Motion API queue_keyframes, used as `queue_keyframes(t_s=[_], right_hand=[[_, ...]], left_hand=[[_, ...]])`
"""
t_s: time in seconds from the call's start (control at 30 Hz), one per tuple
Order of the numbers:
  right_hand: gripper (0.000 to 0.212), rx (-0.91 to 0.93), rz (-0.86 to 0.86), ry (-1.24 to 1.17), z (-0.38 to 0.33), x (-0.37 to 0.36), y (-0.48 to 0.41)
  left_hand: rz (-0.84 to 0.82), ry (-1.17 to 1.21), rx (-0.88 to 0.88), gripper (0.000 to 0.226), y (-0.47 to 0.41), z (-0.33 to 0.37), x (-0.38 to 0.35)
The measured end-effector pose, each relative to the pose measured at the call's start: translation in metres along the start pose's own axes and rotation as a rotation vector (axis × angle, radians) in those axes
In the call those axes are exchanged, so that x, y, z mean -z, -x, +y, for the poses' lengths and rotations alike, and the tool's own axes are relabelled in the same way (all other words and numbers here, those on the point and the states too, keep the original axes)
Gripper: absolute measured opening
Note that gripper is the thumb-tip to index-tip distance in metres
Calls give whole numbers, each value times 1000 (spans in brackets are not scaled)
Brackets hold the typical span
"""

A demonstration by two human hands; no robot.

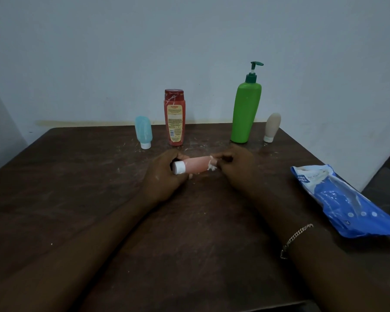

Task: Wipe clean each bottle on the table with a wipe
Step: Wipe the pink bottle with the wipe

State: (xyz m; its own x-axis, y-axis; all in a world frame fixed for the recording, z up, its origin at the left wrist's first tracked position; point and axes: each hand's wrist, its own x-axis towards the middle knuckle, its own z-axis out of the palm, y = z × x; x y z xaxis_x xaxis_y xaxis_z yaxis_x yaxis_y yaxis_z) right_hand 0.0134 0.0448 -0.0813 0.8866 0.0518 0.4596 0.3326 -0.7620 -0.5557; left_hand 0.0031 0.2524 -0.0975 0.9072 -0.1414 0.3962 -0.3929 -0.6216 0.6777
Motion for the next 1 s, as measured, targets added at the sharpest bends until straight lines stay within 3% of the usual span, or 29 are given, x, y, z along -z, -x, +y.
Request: queue_keyframes(t_s=[0.17,0.27,0.4,0.6,0.83,1.0], right_hand=[[25,194,-69,80,-22,-4,0],[27,214,-62,63,-17,-6,-4],[25,42,-9,-135,2,-1,-8],[25,-202,-17,-822,4,-4,-8],[25,-290,-21,-1088,-5,-10,-6],[10,-315,-136,-1063,-25,-28,6]], left_hand=[[33,-71,-45,31,1,6,-2],[67,-24,-37,36,0,6,2],[123,87,0,44,-1,8,8],[160,310,179,43,-6,5,10],[182,716,354,38,-8,10,9],[144,1020,426,39,-6,18,0]])
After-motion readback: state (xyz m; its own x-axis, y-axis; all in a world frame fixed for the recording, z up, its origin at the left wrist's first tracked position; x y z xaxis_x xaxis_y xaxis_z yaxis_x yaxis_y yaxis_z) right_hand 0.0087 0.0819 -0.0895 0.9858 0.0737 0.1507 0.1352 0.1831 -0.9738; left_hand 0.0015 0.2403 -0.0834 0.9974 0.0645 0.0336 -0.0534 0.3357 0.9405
